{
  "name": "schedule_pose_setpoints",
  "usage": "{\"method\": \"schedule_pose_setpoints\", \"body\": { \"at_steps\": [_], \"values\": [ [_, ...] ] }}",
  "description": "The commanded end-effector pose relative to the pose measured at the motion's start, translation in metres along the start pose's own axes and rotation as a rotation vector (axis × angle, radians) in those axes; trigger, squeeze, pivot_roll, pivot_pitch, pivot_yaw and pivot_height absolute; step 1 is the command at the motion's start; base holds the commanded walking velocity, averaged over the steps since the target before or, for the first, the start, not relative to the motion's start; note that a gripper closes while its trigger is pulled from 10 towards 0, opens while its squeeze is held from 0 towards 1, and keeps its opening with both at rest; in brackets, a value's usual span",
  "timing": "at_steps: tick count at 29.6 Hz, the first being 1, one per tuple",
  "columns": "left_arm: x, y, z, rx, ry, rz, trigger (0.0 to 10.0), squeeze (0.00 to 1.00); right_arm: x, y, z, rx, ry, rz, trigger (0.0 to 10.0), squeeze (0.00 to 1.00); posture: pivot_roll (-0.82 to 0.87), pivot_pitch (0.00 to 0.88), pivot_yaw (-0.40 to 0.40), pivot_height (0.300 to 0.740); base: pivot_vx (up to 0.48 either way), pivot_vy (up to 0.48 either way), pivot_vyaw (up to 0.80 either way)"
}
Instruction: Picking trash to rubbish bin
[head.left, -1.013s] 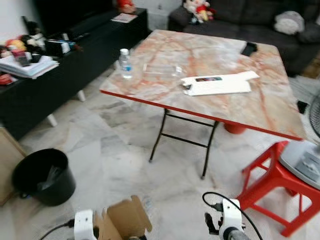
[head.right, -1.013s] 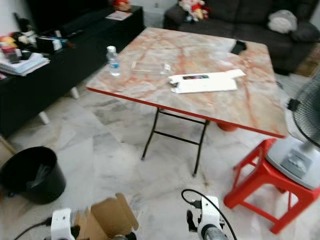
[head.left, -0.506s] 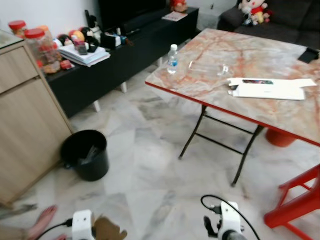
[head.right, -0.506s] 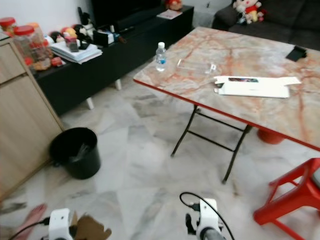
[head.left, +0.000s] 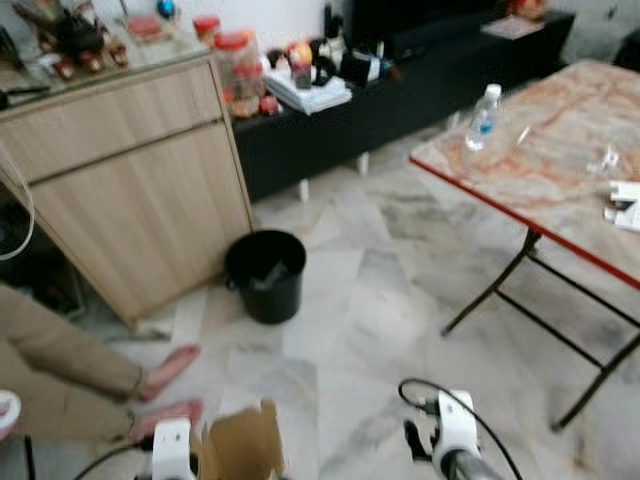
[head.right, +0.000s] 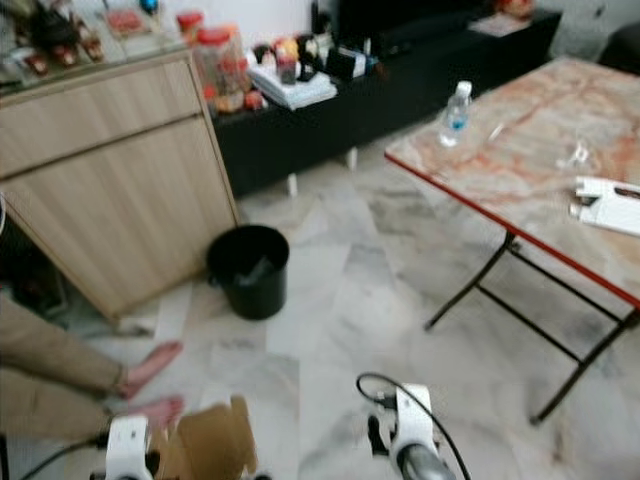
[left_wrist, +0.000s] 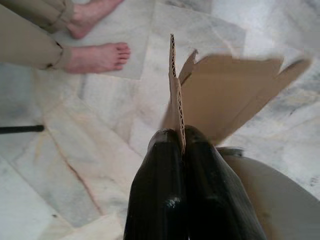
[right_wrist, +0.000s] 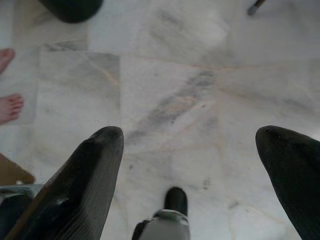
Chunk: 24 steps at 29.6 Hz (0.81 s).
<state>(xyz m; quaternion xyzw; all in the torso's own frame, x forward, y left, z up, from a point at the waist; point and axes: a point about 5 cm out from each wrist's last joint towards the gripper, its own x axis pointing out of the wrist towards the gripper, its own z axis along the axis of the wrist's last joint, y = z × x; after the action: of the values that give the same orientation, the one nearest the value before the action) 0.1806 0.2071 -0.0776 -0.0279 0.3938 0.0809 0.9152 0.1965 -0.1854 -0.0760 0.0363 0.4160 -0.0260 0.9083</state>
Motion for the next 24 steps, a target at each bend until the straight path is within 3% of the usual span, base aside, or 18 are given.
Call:
{"method": "schedule_pose_setpoints", "body": {
  "at_steps": [1, 12, 17, 24],
  "values": [
    [0.0000, 0.0038, 0.0006, 0.013, -0.002, 0.022, 10.0, 0.00, 0.0010, 0.0064, 0.0008, 0.009, 0.003, 0.022, 10.0, 0.00, 0.02, 0.075, -0.004, 0.740, 0.480, 0.000, 0.00],
    [0.0014, -0.0008, 0.0007, 0.022, 0.018, 0.026, 10.0, 0.00, 0.0015, 0.0077, 0.0015, -0.029, 0.011, 0.023, 10.0, 0.00, 0.01, 0.075, -0.005, 0.740, 0.480, 0.000, 0.00],
    [0.0017, 0.0007, 0.0024, 0.025, 0.011, 0.036, 10.0, 0.00, 0.0010, 0.0059, 0.0005, -0.029, 0.009, 0.012, 10.0, 0.00, 0.01, 0.077, -0.005, 0.740, 0.480, 0.000, 0.56],
    [0.0017, 0.0038, 0.0032, 0.027, 0.009, 0.047, 10.0, 0.00, 0.0010, 0.0063, -0.0001, -0.029, 0.012, 0.011, 10.0, 0.00, 0.02, 0.080, -0.003, 0.740, 0.480, 0.000, 0.00]
  ]
}}
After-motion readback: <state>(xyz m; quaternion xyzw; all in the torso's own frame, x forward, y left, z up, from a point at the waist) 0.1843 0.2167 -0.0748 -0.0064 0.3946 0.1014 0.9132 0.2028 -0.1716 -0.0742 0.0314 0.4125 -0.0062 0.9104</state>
